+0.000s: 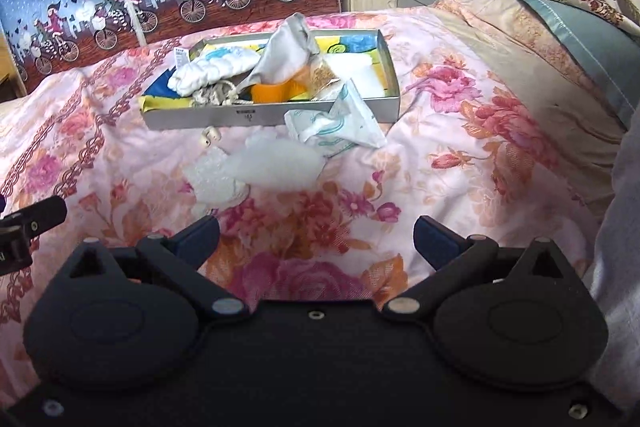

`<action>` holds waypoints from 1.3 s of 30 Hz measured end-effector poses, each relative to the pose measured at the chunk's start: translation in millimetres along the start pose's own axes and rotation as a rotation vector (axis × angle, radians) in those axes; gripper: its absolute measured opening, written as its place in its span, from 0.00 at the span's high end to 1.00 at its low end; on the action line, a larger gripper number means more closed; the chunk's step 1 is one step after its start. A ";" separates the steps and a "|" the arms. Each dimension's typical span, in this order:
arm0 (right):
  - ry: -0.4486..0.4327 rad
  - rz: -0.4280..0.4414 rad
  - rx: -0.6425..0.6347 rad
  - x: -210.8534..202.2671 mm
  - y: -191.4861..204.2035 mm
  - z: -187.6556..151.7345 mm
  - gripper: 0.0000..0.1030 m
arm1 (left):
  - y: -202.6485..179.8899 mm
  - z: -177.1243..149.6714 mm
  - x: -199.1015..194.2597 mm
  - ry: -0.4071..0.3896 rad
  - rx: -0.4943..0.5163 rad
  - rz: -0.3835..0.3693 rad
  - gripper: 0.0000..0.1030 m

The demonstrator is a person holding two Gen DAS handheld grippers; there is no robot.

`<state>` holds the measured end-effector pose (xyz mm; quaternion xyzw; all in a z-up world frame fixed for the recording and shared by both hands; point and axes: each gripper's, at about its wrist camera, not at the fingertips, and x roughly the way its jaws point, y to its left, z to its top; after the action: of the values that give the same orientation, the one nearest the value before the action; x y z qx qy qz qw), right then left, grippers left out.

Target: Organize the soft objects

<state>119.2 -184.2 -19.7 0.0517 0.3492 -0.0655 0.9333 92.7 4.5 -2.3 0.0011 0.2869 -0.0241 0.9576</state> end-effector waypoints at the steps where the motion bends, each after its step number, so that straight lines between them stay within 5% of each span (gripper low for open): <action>1: 0.002 0.001 -0.004 -0.1 0.8 -0.5 0.00 | -0.1 -0.1 0.0 0.000 0.002 0.002 0.01; 39: 0.032 -0.003 -0.028 3.8 1.9 -1.1 0.00 | -4.9 -5.1 3.8 0.029 0.027 0.001 0.01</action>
<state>121.7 -182.6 -22.9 0.0391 0.3653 -0.0611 0.9281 92.8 -0.5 -8.5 0.0143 0.3003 -0.0275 0.9533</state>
